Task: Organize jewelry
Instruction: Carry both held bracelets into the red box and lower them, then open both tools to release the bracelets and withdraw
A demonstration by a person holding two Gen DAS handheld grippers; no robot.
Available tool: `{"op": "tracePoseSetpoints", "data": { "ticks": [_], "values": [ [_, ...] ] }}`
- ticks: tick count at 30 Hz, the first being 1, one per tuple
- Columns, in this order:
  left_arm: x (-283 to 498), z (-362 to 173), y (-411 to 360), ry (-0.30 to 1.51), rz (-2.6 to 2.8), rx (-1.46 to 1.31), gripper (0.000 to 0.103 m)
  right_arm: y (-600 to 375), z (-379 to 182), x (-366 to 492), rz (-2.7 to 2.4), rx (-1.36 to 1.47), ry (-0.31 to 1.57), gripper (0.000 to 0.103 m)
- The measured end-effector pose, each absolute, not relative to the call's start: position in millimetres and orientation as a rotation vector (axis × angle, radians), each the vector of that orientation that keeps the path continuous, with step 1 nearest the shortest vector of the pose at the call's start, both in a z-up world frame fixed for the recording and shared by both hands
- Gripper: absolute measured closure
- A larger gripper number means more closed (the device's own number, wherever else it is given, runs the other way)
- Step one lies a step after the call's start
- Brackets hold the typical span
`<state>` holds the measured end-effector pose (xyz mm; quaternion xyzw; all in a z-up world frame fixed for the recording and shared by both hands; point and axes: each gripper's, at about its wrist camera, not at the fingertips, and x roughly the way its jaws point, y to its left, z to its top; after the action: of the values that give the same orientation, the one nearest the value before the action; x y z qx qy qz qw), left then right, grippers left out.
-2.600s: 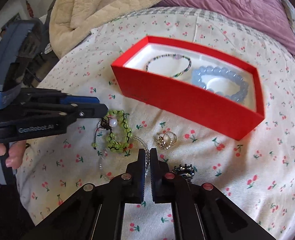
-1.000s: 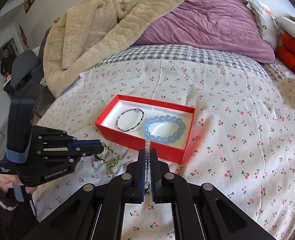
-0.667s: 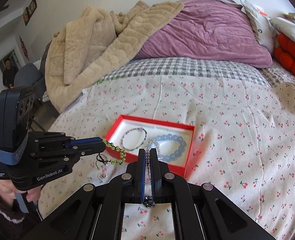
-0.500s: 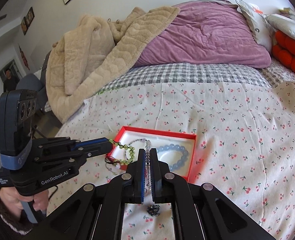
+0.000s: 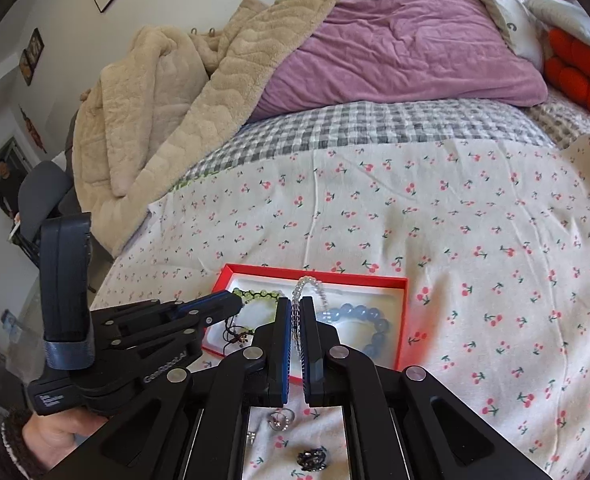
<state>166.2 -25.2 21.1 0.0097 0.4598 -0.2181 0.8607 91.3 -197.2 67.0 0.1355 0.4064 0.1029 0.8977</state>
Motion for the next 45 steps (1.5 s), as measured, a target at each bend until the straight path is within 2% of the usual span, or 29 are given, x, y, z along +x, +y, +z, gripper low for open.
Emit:
{"op": "tracePoseSetpoints", "data": {
  "ticks": [9,19,21,24,26,29,31,32,33,37,42,45],
  "values": [
    [163,18,-31,0.953,-0.436,0.076,0.097,-185,53,102,0.257,0.257,0.88,0.099],
    [160,19,-30,0.945,-0.439,0.098,0.097,-215,38,108,0.117,0.203,0.912,0.098],
    [159,20,-31,0.942,-0.437,0.107,0.094,-219,39,108,0.099,0.196,0.913,0.095],
    [157,24,-33,0.936,-0.445,0.11,0.08,-224,41,109,0.095,0.205,0.921,0.089],
    [154,26,-33,0.929,-0.45,0.112,0.062,-227,45,108,0.1,0.22,0.923,0.088],
    [149,29,-31,0.928,-0.46,0.11,0.052,-231,51,105,0.117,0.233,0.922,0.081],
    [145,30,-28,0.938,-0.463,0.106,0.047,-232,54,102,0.125,0.228,0.922,0.066],
    [142,30,-26,0.94,-0.461,0.106,0.042,-232,55,100,0.126,0.226,0.92,0.043],
    [140,31,-25,0.938,-0.457,0.108,0.039,-233,58,97,0.126,0.225,0.909,0.033],
    [129,37,-15,0.927,-0.447,0.107,0.023,-229,66,86,0.139,0.193,0.892,0.032],
    [120,38,0,0.962,-0.424,0.071,0.02,-222,69,73,0.154,0.156,0.885,0.022],
    [111,38,8,0.959,-0.407,0.074,0.011,-215,68,65,0.156,0.116,0.882,0.018]
  ]
}}
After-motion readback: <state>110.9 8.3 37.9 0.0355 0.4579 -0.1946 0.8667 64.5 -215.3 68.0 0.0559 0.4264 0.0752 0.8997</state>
